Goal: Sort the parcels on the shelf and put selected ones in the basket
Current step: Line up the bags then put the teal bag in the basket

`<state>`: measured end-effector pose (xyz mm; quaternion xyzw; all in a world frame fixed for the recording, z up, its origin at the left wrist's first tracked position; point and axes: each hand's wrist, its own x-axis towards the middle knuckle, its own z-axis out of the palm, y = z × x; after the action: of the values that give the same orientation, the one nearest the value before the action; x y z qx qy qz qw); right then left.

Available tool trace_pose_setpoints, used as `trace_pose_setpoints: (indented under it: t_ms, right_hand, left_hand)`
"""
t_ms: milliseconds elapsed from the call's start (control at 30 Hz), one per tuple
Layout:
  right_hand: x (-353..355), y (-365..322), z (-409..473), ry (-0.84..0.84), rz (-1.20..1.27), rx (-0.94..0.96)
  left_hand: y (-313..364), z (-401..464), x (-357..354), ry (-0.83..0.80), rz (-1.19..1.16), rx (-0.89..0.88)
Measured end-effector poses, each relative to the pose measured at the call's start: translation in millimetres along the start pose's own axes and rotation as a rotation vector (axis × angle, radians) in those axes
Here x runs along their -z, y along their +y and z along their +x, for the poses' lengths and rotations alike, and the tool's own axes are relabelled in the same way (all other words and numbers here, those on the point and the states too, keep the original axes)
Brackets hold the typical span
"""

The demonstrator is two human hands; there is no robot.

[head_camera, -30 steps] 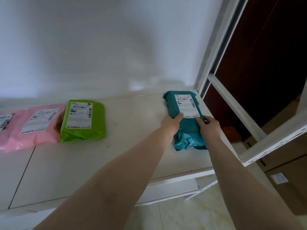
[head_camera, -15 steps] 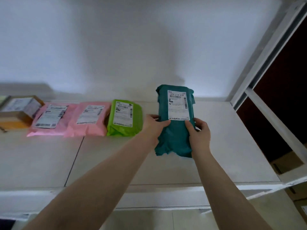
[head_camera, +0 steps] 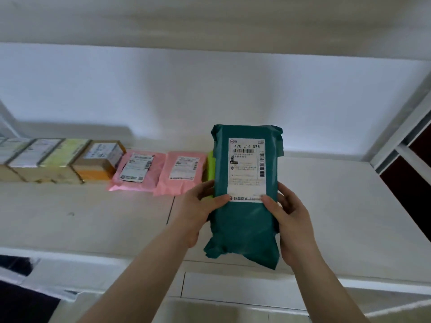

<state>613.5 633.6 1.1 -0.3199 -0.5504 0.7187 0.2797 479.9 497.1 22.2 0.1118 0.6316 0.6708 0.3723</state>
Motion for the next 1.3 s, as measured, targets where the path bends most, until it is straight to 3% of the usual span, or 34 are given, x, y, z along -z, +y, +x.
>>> trace_pose_setpoints:
  t_ms: [733,1033,1167,1300]
  right_hand:
    - [-41,2,-32,-0.011,-0.042,0.095]
    - [-63,9,-31,0.223,-0.133,0.101]
    - [-84,15,-36,0.185,0.008,-0.028]
    - [-103,16,-39,0.095,0.208,-0.049]
  left_hand:
    - [17,-21,42,-0.055,0.022,-0.032]
    - [25,-12,37,0.162,-0.171,-0.057]
    - [24,-8,33,0.222,-0.237,-0.094]
    - [15,-17,20,0.176,-0.28,-0.084]
